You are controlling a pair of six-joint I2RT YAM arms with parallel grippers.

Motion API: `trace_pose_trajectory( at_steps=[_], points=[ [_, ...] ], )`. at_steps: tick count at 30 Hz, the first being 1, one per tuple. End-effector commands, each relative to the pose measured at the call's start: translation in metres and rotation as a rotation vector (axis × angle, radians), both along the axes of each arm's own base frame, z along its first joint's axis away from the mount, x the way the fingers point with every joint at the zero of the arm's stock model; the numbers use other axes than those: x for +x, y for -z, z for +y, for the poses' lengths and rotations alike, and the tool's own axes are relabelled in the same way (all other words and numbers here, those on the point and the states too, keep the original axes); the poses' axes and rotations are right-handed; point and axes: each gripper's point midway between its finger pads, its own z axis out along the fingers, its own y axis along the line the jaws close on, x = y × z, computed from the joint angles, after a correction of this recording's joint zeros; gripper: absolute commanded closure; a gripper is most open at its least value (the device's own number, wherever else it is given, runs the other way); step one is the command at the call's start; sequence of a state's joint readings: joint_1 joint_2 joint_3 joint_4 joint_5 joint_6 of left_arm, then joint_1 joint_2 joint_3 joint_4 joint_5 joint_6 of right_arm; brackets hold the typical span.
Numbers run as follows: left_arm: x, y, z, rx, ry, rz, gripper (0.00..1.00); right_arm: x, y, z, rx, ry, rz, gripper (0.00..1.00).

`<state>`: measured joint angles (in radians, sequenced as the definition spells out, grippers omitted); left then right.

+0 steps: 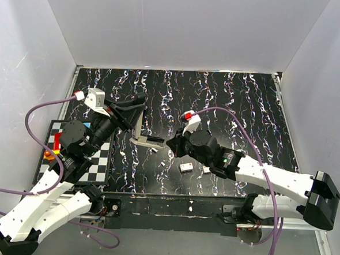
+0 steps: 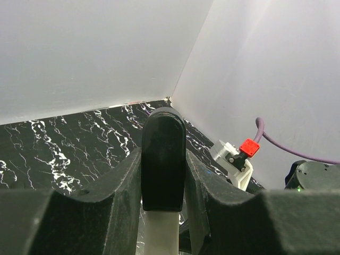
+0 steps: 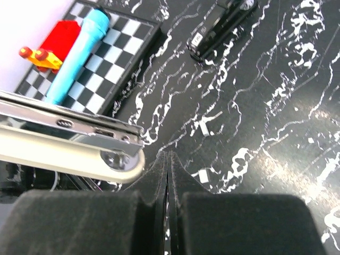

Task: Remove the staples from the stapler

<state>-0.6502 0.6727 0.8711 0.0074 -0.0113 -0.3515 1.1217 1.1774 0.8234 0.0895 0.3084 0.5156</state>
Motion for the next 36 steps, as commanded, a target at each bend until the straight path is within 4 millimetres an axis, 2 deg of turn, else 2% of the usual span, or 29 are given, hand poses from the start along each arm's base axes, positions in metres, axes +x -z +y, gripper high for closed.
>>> trace_pose_trajectory(
  at_steps=[1, 3, 7, 11, 14, 20, 31, 36],
  points=[
    [-0.009, -0.029, 0.007, -0.055, 0.000, -0.076, 1.00, -0.007, 0.000, -0.008, -0.047, -0.018, 0.004, 0.99],
    [-0.009, -0.031, 0.007, -0.055, -0.004, -0.079, 1.00, -0.018, 0.016, -0.009, -0.081, -0.065, 0.051, 0.99],
    [-0.007, -0.034, 0.008, -0.054, -0.010, -0.086, 1.00, -0.040, 0.023, 0.009, -0.039, -0.190, 0.089, 0.99],
    [-0.005, -0.034, 0.007, -0.049, -0.015, -0.085, 1.00, -0.059, 0.013, 0.033, 0.008, -0.311, 0.070, 0.99],
    [-0.005, -0.033, 0.007, -0.048, -0.017, -0.082, 1.00, -0.064, 0.003, 0.045, 0.038, -0.334, 0.050, 0.99],
    [-0.005, -0.032, 0.007, -0.046, -0.017, -0.080, 1.00, -0.048, -0.010, 0.054, 0.059, -0.261, 0.008, 0.99],
    [-0.010, -0.026, 0.005, -0.026, 0.010, -0.059, 1.00, -0.002, -0.031, 0.032, -0.053, -0.060, -0.185, 0.99],
    [-0.016, -0.025, 0.000, -0.029, 0.049, -0.055, 1.00, 0.008, -0.047, 0.028, -0.082, -0.033, -0.265, 0.99]
  ],
)
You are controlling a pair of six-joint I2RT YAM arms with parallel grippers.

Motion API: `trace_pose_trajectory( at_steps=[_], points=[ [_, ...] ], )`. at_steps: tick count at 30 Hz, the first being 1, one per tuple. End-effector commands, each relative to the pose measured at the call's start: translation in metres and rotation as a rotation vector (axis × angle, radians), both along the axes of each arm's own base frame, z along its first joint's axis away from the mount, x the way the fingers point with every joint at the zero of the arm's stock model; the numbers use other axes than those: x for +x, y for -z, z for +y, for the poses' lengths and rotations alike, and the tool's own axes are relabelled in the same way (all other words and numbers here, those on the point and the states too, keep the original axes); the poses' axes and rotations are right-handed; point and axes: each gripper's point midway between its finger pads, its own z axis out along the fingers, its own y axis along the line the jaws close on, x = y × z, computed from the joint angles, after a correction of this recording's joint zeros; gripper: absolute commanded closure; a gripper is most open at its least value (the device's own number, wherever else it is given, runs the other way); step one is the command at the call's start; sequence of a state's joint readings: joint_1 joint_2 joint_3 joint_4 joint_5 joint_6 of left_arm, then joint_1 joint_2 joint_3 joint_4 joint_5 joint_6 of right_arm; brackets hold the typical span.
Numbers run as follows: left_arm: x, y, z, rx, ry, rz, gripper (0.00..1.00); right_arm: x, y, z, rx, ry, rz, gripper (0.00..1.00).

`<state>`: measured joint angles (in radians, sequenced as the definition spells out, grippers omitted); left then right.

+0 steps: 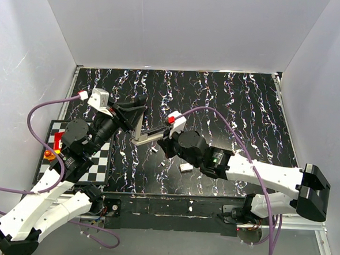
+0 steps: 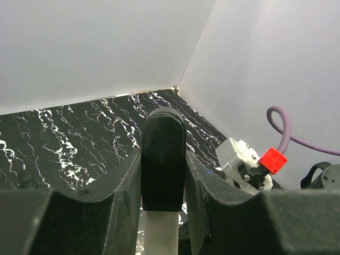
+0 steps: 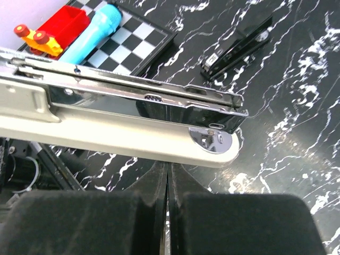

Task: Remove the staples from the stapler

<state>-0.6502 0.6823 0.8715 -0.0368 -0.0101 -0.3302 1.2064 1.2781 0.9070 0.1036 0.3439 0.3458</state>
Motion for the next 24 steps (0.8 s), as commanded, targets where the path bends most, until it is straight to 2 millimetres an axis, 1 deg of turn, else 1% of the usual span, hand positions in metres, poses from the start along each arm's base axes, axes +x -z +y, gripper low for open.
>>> trace_pose_trajectory(
  at_steps=[1, 4, 8, 11, 15, 19, 24],
  points=[
    [-0.019, -0.033, 0.001, -0.062, 0.058, -0.062, 1.00, 0.022, -0.051, -0.003, 0.035, 0.069, -0.154, 0.99],
    [-0.020, -0.028, -0.003, -0.049, 0.076, -0.046, 1.00, 0.027, -0.065, -0.005, 0.020, 0.071, -0.216, 0.99],
    [-0.020, -0.021, -0.009, -0.032, 0.107, -0.026, 1.00, 0.028, -0.083, -0.007, 0.012, 0.051, -0.283, 0.99],
    [-0.019, -0.018, -0.012, -0.026, 0.115, -0.018, 1.00, 0.029, -0.095, -0.013, 0.004, 0.054, -0.326, 0.99],
    [-0.020, -0.016, -0.014, -0.019, 0.129, -0.018, 1.00, 0.028, -0.101, -0.026, -0.027, 0.055, -0.356, 0.99],
    [-0.024, -0.015, -0.019, -0.007, 0.163, -0.028, 1.00, 0.021, -0.107, -0.042, -0.069, 0.005, -0.365, 0.99],
    [-0.040, -0.018, -0.032, 0.016, 0.278, -0.080, 1.00, 0.003, -0.119, -0.062, -0.071, -0.133, -0.324, 0.99]
  ],
)
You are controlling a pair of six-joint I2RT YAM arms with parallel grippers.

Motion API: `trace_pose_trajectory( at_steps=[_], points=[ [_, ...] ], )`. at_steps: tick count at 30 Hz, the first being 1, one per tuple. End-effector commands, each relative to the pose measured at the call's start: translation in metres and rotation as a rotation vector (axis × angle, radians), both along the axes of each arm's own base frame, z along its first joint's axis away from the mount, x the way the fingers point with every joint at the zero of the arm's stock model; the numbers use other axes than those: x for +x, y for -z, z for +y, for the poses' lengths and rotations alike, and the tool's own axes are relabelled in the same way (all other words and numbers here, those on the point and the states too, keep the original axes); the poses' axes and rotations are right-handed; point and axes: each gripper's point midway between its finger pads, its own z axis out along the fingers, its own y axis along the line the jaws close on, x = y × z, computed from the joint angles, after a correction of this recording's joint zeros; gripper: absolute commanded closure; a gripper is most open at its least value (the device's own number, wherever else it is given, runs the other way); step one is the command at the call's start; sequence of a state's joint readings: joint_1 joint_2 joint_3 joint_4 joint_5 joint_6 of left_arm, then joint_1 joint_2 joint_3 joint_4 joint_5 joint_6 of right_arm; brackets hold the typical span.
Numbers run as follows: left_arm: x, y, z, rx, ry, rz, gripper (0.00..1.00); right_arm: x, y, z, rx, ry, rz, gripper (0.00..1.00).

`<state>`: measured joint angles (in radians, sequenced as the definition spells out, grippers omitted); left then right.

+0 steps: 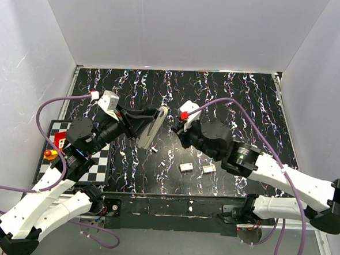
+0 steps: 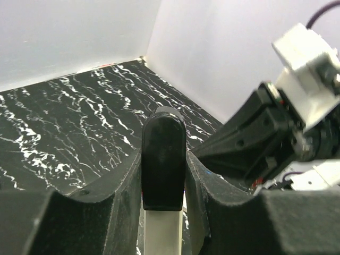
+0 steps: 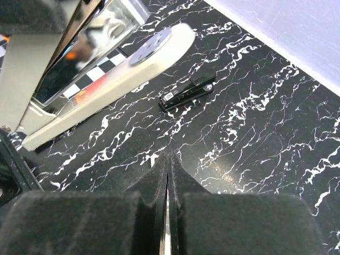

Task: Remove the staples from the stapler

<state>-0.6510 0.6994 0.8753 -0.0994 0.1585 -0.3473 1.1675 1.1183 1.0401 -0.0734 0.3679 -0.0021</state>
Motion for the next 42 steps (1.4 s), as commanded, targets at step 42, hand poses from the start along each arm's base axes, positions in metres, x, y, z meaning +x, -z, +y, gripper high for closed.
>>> trace_pose_trajectory(
  at_steps=[42],
  points=[
    [-0.102, -0.018, -0.064, 0.058, 0.800, -0.260, 1.00, -0.115, -0.118, -0.011, 0.076, -0.856, 0.058, 0.99]
  ],
)
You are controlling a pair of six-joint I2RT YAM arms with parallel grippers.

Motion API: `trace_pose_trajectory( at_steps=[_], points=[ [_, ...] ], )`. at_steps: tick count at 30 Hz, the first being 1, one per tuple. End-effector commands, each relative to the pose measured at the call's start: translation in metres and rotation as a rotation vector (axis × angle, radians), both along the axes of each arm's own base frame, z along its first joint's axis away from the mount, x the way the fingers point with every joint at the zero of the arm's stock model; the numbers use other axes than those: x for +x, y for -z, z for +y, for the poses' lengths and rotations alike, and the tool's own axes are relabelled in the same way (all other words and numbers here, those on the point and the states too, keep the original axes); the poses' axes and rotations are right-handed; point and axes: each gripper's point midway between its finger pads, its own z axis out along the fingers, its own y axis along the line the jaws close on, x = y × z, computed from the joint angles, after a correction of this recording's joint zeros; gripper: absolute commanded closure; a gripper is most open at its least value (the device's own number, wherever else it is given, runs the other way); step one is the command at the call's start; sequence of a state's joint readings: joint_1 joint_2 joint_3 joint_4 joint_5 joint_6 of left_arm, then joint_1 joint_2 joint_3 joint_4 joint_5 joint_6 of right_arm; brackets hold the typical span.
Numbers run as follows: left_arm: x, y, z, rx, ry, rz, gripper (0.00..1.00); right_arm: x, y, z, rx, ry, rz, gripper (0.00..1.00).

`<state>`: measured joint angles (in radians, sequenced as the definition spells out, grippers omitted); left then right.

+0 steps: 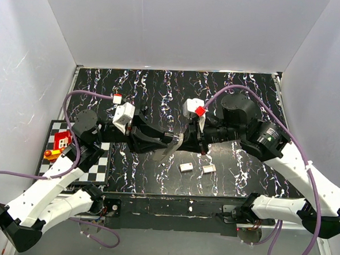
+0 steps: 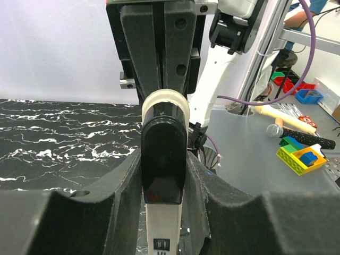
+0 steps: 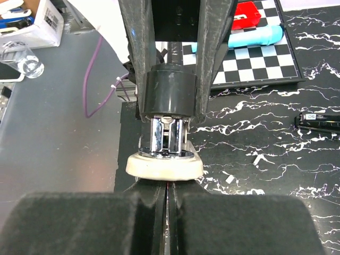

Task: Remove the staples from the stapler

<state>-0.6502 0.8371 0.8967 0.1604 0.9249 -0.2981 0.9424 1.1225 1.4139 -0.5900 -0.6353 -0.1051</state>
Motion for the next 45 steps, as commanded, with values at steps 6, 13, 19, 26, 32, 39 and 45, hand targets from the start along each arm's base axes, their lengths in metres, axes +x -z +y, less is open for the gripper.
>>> trace_pose_trajectory(
  at_steps=[6, 13, 19, 26, 32, 39, 45],
  points=[
    [-0.011, 0.004, -0.016, 0.042, 0.135, 0.011, 1.00, -0.008, -0.056, 0.020, 0.138, -0.142, -0.088, 0.99],
    [-0.015, 0.003, -0.034, 0.058, 0.201, 0.011, 1.00, -0.007, -0.051, 0.036, 0.105, -0.192, -0.074, 0.99],
    [-0.021, 0.003, -0.047, 0.074, 0.260, 0.014, 1.00, -0.007, -0.051, 0.040, 0.088, -0.221, -0.086, 0.99],
    [-0.023, 0.009, -0.055, 0.110, 0.264, 0.020, 1.00, -0.002, -0.053, 0.044, 0.079, -0.214, -0.099, 0.99],
    [-0.022, 0.017, -0.061, 0.140, 0.250, 0.016, 1.00, 0.003, -0.056, 0.050, 0.073, -0.210, -0.092, 0.99],
    [-0.016, 0.017, -0.052, 0.145, 0.147, -0.020, 1.00, 0.005, -0.051, 0.041, 0.072, -0.158, -0.117, 0.99],
    [-0.010, 0.013, -0.049, 0.138, 0.090, -0.035, 1.00, 0.008, -0.037, 0.023, 0.044, -0.073, -0.137, 0.99]
  ],
)
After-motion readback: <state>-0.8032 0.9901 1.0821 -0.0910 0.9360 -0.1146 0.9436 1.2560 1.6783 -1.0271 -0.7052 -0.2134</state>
